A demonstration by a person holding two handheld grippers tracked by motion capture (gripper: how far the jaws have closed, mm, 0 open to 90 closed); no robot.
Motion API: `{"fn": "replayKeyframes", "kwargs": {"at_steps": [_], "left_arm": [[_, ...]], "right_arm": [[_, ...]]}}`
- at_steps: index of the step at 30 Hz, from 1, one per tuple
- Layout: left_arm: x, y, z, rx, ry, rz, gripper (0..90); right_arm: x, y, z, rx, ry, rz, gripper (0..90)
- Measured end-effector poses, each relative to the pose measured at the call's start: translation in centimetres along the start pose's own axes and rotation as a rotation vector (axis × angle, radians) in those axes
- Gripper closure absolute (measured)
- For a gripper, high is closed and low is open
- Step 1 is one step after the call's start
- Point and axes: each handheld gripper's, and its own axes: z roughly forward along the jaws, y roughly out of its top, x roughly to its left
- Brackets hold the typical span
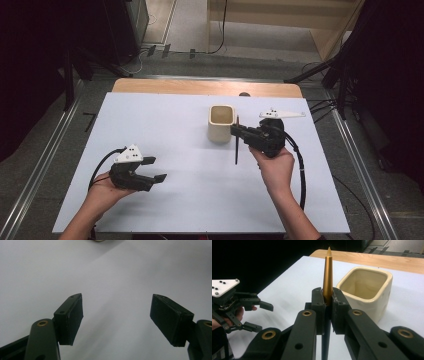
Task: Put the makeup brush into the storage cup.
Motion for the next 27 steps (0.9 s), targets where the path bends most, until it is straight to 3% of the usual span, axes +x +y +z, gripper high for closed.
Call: {"fn": "replayKeyframes", "kwargs": {"at_steps": [27], "left_arm": [[0.2,0.0,0.1,0.014,-0.001,-0.001,24.9]], "right_arm": [[-0.6,3.7,0.3,-0.04,-0.04,-0.03,83.4]]}}
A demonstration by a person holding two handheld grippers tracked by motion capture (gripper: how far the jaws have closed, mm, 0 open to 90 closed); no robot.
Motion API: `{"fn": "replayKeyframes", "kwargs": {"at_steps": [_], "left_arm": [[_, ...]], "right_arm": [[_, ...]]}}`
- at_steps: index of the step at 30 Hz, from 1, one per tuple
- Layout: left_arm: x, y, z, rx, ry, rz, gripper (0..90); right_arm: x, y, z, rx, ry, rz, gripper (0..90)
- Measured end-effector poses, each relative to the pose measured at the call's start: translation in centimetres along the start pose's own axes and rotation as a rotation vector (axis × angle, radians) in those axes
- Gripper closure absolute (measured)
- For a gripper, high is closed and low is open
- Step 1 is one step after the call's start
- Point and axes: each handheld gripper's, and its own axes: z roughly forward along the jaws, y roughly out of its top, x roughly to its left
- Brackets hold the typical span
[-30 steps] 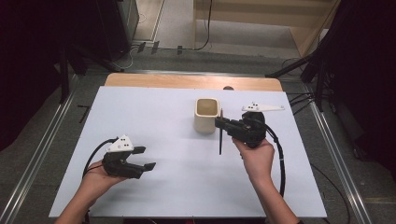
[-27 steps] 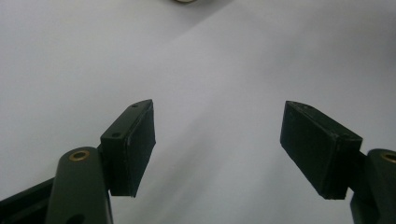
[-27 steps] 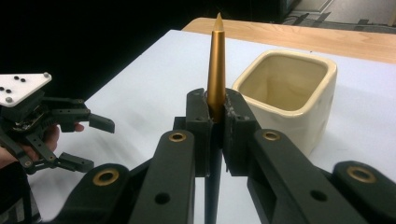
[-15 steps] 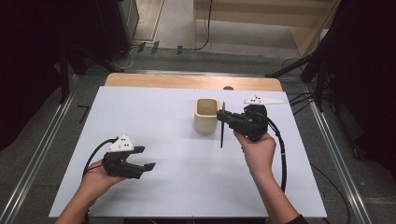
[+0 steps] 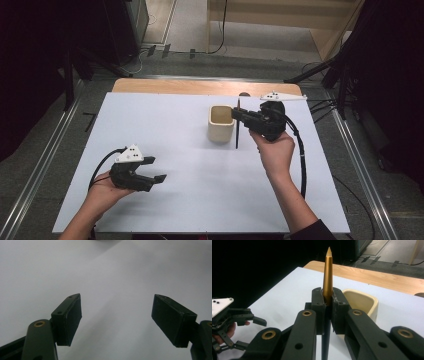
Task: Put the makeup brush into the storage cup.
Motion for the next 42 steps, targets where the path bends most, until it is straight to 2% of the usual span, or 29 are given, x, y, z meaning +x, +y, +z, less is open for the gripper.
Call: {"fn": "replayKeyframes", "kwargs": {"at_steps": [9,12,24,42], "left_arm": [[0.1,0.0,0.0,0.0,0.001,-0.001,24.9],[0.1,0.0,0.0,0.0,0.001,-0.003,24.9],[0.1,0.0,0.0,0.0,-0.002,-0.001,25.0],[0.1,-0.1,0.0,-0.002,-0.007,-0.003,25.1]], "right_arm": [[-0.2,1.1,0.4,-0.002,-0.011,-0.005,83.4],[-0.2,1.4,0.6,-0.005,-0.029,-0.02,83.4],[-0.7,2.8,1.4,-0.031,-0.056,-0.009,83.4],[-1.5,3.8,3.3,-0.058,-0.089,0.003,83.3]]}}
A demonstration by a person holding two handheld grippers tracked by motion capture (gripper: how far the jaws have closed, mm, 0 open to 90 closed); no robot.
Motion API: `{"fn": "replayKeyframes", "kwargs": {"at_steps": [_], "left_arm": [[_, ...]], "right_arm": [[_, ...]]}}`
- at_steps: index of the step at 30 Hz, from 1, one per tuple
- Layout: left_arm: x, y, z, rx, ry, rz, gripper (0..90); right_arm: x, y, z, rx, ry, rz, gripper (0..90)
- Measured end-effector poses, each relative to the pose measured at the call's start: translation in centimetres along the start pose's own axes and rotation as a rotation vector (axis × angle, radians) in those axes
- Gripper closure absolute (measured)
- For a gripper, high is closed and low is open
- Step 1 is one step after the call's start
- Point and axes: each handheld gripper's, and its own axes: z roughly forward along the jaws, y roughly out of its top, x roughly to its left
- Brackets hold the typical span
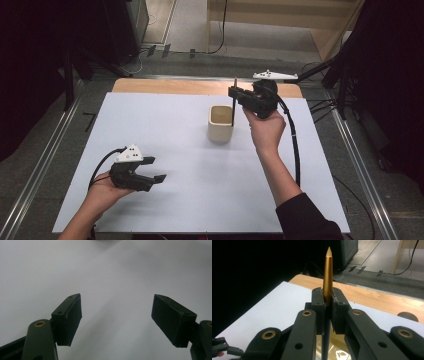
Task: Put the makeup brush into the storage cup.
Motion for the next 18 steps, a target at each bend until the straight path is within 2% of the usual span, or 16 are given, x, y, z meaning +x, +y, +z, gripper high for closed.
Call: {"fn": "replayKeyframes", "kwargs": {"at_steps": [10,18], "left_arm": [[-0.1,0.0,0.0,-0.001,-0.003,0.002,25.3],[0.0,0.0,0.0,0.001,-0.006,0.001,25.4]], "right_arm": [[-0.3,0.5,0.8,-0.028,-0.021,-0.018,83.3],[-1.0,0.7,1.5,-0.053,-0.038,-0.016,83.3]]}}
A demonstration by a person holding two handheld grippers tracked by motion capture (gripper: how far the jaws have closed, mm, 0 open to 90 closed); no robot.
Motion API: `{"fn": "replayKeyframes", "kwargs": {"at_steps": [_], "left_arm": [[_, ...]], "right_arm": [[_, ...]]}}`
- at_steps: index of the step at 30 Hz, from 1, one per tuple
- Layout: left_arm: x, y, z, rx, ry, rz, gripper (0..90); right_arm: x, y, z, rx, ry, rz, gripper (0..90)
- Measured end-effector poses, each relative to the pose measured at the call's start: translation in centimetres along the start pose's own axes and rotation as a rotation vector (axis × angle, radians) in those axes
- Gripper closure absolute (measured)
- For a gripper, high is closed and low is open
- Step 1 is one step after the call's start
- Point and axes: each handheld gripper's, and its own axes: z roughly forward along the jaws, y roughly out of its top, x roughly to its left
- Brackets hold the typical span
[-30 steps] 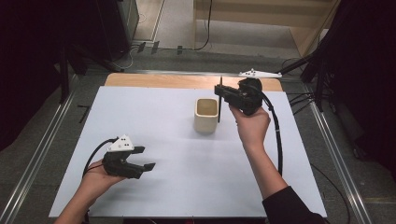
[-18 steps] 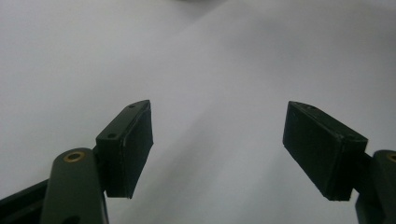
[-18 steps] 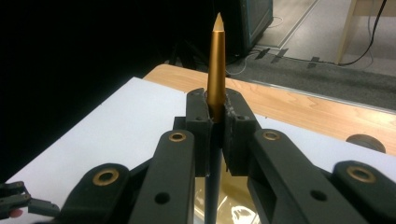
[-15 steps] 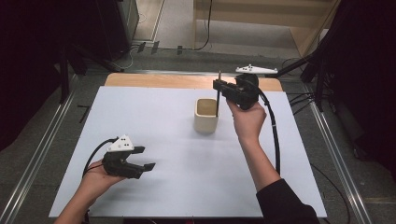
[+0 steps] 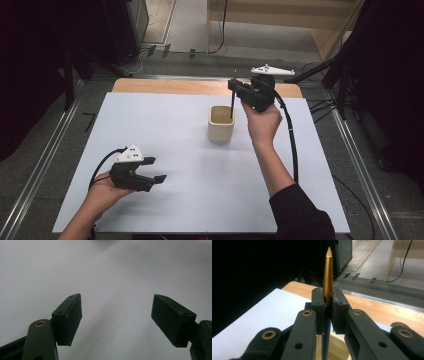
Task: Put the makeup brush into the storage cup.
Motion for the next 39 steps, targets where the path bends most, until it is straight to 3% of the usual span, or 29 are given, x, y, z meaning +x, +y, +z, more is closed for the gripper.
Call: {"fn": "replayKeyframes", "kwargs": {"at_steps": [21,37,39], "left_arm": [[0.0,0.1,-0.2,0.0,0.001,0.001,25.9],[0.0,0.1,-0.1,0.001,-0.003,0.002,25.9],[0.0,0.1,-0.1,0.001,-0.003,0.002,25.9]], "right_arm": [[-0.4,-1.2,2.8,0.003,-0.032,-0.022,83.2],[0.0,-2.3,3.7,0.023,-0.032,-0.04,83.2],[-0.1,-2.7,3.7,0.004,-0.033,-0.04,83.2]]}}
